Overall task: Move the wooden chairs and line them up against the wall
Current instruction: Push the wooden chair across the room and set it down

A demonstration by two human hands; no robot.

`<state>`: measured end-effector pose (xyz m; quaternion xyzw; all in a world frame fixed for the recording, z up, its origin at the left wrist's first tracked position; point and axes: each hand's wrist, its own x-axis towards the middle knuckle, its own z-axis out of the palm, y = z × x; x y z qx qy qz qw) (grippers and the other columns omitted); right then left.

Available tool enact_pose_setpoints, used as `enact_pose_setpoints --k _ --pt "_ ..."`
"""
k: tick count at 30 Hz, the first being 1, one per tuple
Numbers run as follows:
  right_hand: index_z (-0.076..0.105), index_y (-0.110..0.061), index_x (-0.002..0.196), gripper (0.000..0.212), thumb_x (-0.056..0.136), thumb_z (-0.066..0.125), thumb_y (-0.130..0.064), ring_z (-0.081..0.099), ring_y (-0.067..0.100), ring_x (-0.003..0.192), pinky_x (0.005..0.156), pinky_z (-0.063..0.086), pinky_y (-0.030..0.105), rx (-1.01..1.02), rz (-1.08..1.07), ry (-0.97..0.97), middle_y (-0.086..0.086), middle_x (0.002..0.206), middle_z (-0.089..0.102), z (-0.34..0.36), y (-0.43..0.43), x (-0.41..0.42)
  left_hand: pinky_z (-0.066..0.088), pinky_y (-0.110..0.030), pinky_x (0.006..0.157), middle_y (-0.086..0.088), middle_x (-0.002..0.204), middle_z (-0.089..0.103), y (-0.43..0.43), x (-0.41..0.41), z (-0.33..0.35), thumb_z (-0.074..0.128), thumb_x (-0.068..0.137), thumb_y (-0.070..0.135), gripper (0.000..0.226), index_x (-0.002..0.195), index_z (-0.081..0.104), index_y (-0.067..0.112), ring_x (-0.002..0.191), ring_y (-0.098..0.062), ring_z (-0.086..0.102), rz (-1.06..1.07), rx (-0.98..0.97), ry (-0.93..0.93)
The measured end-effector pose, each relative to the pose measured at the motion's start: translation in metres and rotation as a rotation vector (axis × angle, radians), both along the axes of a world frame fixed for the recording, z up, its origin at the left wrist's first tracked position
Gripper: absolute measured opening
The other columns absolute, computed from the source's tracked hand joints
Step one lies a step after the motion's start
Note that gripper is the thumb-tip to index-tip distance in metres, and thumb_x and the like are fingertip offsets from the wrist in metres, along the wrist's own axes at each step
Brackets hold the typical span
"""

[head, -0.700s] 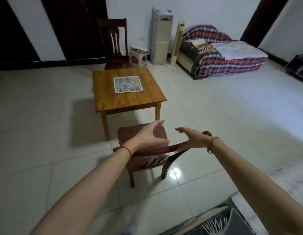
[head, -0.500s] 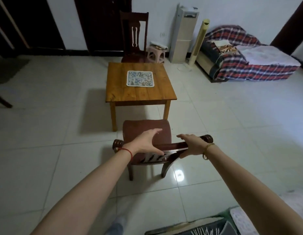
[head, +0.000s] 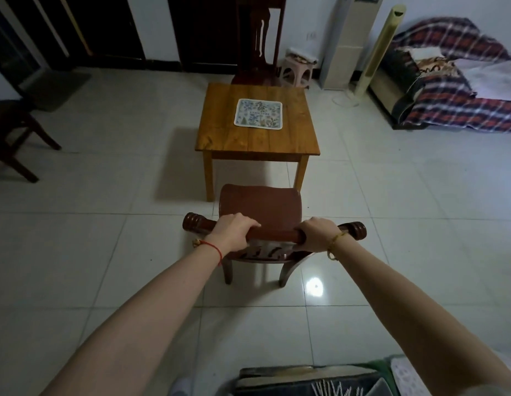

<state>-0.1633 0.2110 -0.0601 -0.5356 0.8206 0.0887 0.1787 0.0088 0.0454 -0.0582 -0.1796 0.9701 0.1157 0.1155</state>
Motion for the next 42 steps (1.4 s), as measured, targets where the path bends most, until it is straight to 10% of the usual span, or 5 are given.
enact_pose_setpoints --k 42 --pt "0.069 -0.019 0.087 0.021 0.074 0.061 -0.034 0.064 0.025 0.073 0.070 0.057 0.034 -0.055 -0.835 0.024 0.001 0.081 0.066 -0.003 -0.292 0.370 0.051 -0.031 0.087 0.010 0.110 0.073 -0.355 0.208 0.009 0.062 0.071 0.022 0.054 0.121 0.069 0.041 0.105 -0.018 0.066 -0.723 -0.019 0.011"
